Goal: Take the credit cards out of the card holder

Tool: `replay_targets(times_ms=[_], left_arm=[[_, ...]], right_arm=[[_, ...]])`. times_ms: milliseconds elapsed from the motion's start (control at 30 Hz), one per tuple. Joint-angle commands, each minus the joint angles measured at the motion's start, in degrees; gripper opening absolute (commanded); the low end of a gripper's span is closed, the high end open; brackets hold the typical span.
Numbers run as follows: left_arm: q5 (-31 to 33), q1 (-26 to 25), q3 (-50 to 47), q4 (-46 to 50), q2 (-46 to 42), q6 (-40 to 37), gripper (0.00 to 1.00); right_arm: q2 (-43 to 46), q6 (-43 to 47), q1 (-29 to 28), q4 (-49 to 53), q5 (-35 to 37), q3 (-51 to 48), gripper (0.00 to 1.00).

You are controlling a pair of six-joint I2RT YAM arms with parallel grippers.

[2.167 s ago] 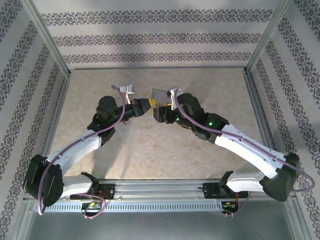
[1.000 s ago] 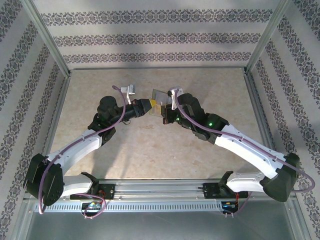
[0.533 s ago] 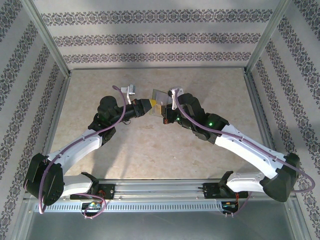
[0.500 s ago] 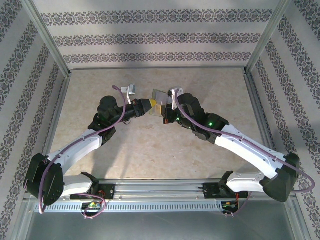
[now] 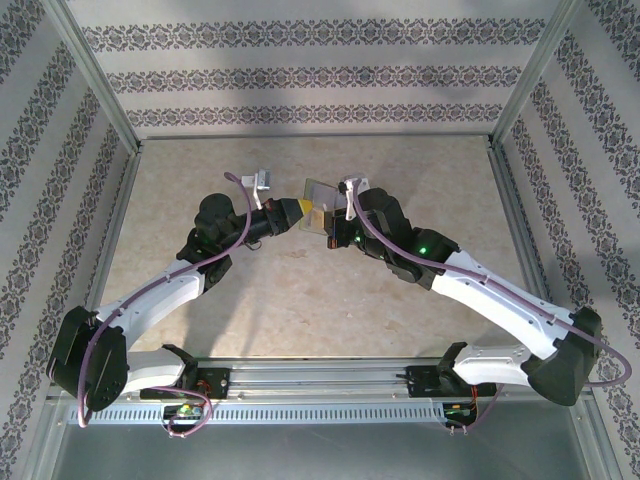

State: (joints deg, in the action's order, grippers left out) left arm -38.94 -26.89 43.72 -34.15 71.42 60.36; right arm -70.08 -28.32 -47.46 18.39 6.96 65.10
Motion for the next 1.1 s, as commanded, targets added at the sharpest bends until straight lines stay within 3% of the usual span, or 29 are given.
replay_targets(times_ms=[0, 400, 500, 600, 833, 1067], left_arm=[[-0.69, 0.11, 0.57, -6.87, -1.66, 0.9, 0.0], [-0.24, 0.39, -0.5, -8.58, -2.24, 1.43, 0.0], [-0.68, 0.49, -0.81, -9.84, -2.03, 1.6, 0.0], [-0.89, 0.56, -1.01, -9.84, -2.09, 1.27, 0.0], [-1.22, 0.68, -1.36, -9.88, -2.13, 0.99, 0.0], [-1.36, 0.69, -1.41, -10.12, -1.78, 1.08, 0.0]], right_arm=[[1.16, -0.86, 0.97, 2.32, 4.13, -1.55, 0.0], [5.17, -3.41, 2.36, 2.21, 5.88, -4.74, 0.01], [6.33, -2.77, 2.35, 2.76, 6.09, -4.34, 0.29], [9.11, -1.78, 2.29, 3.87, 7.25, -3.8, 0.41], [13.69, 0.13, 1.82, 6.51, 8.06, -1.42, 0.5], [10.32, 3.37, -1.32, 6.73, 4.79, 3.77, 0.52]])
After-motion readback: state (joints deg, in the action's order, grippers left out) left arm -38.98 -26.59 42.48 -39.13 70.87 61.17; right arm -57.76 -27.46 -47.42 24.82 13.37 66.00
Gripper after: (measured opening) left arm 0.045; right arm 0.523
